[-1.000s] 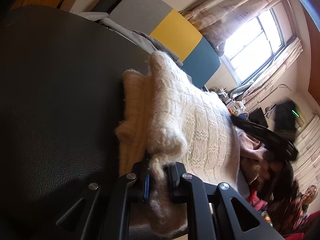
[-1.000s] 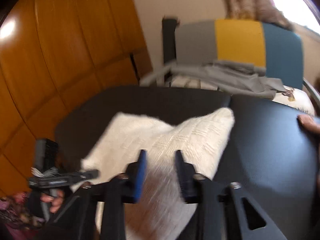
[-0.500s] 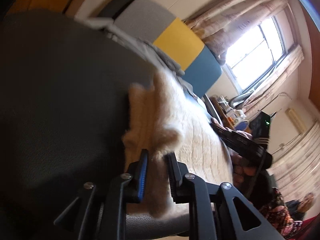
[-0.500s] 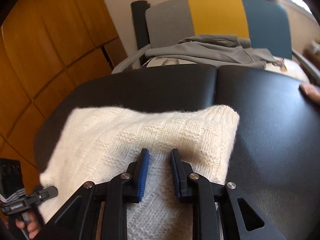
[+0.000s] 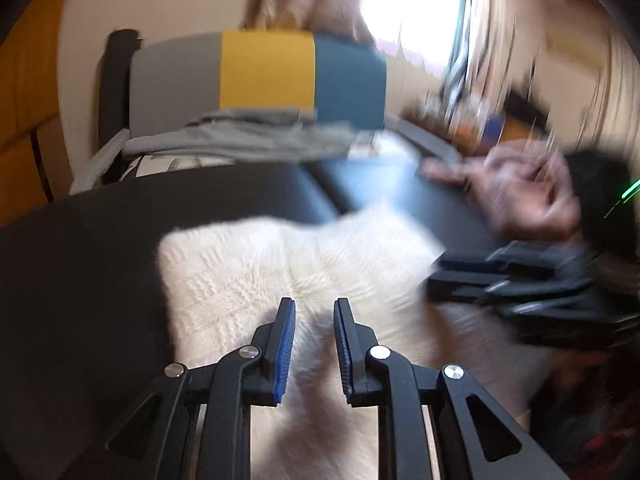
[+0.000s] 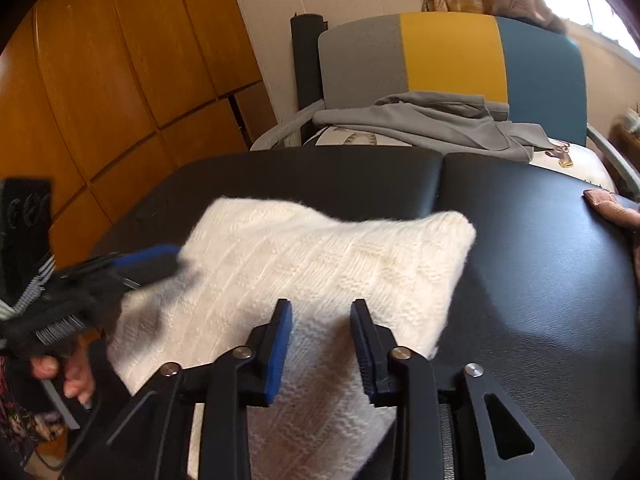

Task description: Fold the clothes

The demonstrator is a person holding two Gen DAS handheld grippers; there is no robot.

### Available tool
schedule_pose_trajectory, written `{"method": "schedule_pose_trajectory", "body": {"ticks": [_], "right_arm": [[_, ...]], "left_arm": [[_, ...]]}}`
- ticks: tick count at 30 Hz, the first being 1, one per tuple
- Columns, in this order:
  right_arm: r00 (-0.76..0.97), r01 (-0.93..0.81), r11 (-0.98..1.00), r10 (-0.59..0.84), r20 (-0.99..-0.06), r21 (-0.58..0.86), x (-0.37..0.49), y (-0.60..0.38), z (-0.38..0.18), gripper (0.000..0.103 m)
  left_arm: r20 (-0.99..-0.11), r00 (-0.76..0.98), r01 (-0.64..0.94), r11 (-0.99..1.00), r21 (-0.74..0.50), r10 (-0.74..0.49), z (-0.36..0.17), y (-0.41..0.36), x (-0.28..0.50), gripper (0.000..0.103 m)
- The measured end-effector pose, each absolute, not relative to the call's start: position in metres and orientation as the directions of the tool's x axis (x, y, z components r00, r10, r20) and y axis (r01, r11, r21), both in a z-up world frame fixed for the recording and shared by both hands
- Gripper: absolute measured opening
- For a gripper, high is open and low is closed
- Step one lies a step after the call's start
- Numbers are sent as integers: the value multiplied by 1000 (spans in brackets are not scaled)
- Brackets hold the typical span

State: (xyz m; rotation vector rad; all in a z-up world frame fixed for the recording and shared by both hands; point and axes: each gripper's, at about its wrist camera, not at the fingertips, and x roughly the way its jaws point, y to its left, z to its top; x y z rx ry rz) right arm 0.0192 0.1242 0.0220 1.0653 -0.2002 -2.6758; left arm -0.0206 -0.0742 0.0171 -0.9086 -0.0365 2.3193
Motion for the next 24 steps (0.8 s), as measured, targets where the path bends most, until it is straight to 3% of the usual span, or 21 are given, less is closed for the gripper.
{"method": "schedule_pose_trajectory", "body": {"ticks": [8,12,14,21,24], "right_arm": [[-685,172,-962,-271,-676,212,25,122,5,36],[-678,185,-972,-232,-698,142,17,110,-2,35],[-676,191,-974,-222,-702,124,13,108,-1,35],[-702,182,-940,-329,-631,288,54,142,31,37],[-686,245,-929,-369,-627,279,78,137,37,37]], "left_arm": [[-671,-538,-499,-834,-235,511,-17,-78,-55,15],[-700,-527,-472,-851,-230,482,-31,-81,-71,15],[-681,-540,-470,-848,-244,495,-20,-91,-65,14],[-606,-581,-469,-832,-296,543,21,-125,-42,17],[-553,-556,-546,-774,-322,621,32,-122,-13,20]]}}
